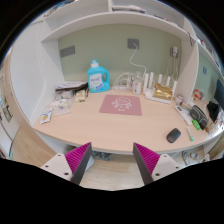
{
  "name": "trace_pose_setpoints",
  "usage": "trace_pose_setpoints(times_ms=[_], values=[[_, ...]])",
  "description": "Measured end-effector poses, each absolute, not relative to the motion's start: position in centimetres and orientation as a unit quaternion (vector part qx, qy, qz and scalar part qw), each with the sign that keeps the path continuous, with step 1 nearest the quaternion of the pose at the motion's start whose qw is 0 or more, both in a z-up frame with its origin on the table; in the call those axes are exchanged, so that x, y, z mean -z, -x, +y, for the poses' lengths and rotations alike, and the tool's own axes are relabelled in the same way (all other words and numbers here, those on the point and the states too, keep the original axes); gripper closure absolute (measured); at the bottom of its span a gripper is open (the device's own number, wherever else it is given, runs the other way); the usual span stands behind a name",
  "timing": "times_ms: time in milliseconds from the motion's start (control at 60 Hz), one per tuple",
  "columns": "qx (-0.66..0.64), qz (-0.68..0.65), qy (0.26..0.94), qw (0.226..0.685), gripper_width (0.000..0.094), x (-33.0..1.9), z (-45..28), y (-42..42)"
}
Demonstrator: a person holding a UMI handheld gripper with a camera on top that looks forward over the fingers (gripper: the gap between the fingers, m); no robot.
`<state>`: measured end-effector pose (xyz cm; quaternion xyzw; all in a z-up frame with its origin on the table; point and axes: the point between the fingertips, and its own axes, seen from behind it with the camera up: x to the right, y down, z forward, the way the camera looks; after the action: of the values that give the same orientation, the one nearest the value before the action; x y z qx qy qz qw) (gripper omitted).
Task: Arrange mouse
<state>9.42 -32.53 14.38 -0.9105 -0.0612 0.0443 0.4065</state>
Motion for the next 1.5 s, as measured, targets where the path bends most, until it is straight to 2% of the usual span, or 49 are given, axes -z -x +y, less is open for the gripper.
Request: trace_pose_setpoints(times_ms=[183, 367, 500, 667, 917, 1033, 1100, 1317, 1417, 1500], values=[[-0.023, -0.036, 0.923, 0.382, 0.0088, -7.7, -33.1, -21.1], [0.008, -0.016, 0.912, 0.410, 0.0089, -3.5, -29.2, -31.5], [0.010, 0.004, 0.904, 0.428, 0.0088, -1.3, -24.7, -35.9], [-0.016, 0.039, 0.908, 0.417, 0.0087, 1.1, -20.4, -37.9], [-0.012, 0.051, 0.903, 0.426, 0.0112, 1.1, -14.8, -37.6], [0.040, 0.040, 0.902, 0.427, 0.0273, 1.3, -13.3, -37.1], [0.029, 0.041, 0.903, 0.426, 0.0469, 1.4, -12.8, -36.2], [0.097, 0.043, 0.909, 0.404, 0.0572, 0.9, -13.1, -37.7], [0.118, 0.077, 0.900, 0.412, 0.0572, -2.0, -12.8, -38.9], [0.131, 0.088, 0.882, 0.444, 0.0571, -7.5, -11.0, -39.0]])
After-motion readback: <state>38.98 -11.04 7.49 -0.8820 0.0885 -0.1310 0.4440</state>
